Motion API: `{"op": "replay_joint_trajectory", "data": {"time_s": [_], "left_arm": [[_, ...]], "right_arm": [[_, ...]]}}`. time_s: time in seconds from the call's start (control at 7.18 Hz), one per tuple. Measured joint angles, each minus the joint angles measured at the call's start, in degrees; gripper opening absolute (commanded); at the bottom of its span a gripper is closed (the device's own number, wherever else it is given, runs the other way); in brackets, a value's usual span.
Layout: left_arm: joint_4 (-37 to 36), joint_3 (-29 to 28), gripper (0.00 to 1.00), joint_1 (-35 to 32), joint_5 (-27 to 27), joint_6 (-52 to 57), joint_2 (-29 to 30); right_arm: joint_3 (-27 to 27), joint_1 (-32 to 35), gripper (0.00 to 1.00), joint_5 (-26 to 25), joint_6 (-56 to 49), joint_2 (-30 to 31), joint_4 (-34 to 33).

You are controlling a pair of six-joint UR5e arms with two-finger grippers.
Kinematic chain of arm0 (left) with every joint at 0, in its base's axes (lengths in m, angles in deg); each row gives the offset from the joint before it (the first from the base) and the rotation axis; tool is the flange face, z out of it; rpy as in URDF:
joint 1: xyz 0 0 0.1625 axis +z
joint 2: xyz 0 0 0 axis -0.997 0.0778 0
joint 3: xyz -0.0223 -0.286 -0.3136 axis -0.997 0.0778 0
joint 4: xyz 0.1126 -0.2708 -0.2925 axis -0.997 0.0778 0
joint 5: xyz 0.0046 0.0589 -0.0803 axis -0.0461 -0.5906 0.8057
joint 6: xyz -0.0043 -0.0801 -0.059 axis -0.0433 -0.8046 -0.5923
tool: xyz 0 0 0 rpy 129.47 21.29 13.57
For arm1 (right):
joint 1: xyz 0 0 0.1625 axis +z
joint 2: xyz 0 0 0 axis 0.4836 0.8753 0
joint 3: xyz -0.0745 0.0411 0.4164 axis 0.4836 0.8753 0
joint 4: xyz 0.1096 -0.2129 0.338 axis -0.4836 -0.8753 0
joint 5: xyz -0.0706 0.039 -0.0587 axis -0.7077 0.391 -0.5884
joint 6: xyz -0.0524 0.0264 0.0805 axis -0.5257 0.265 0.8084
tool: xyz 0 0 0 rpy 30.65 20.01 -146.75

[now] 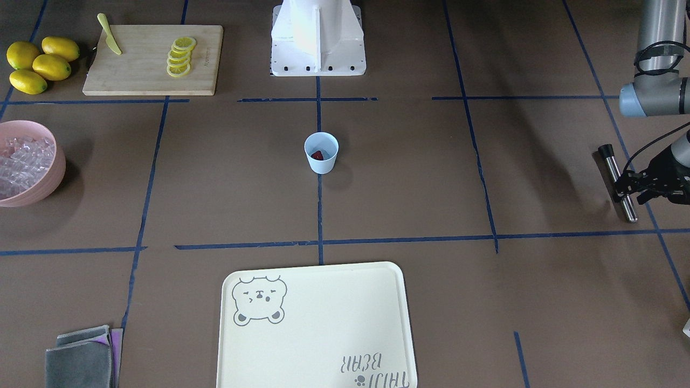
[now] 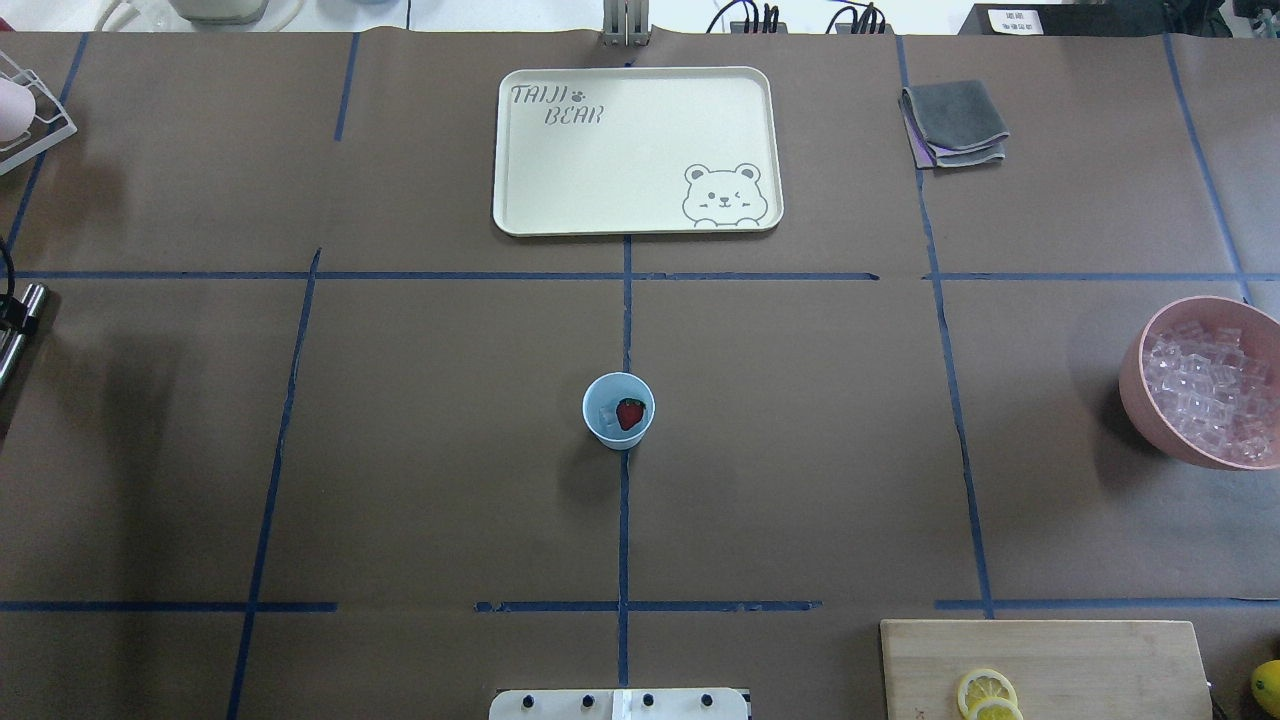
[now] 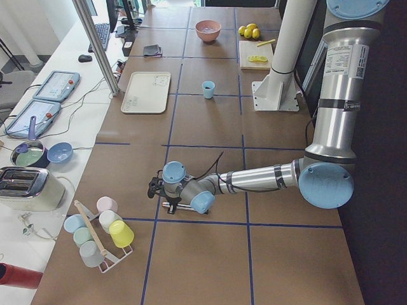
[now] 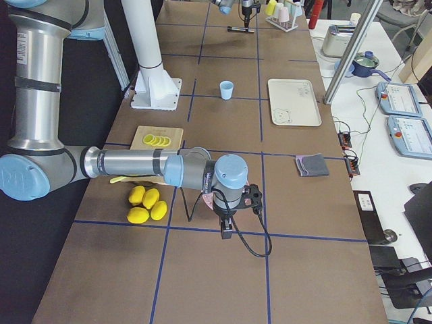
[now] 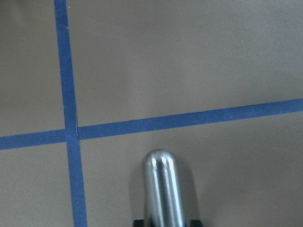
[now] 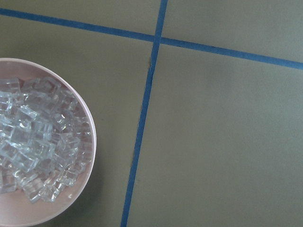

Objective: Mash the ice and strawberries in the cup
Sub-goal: 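Grasp the metal pestle rod with the left gripper and lift it, then carry the pestle over the light-blue cup with the left gripper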

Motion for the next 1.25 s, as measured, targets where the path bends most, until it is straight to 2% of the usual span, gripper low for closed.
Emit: {"op": "replay_joint_trajectory", "data": {"time_s": [0.28, 0.56, 0.84, 1.25], "left_arm": [[0.0, 3.5, 0.0, 0.0, 0.4, 0.3, 0.5], [1.3, 10.2, 0.03, 0.0, 1.2, 0.6, 3.8], [9.2, 13.5, 0.02, 0.7, 2.3, -0.4, 10.1], [22.5, 18.0, 0.0, 8.2, 2.3, -10.5, 17.3]], "right_arm": [[-0.1, 0.0, 1.0, 0.0, 0.0, 0.0, 0.0], [-0.1, 0.0, 1.0, 0.0, 0.0, 0.0, 0.0], [-0.1, 0.1, 1.0, 0.0, 0.0, -0.1, 0.0], [-0.3, 0.7, 1.0, 0.0, 0.1, -0.1, 0.0]]}}
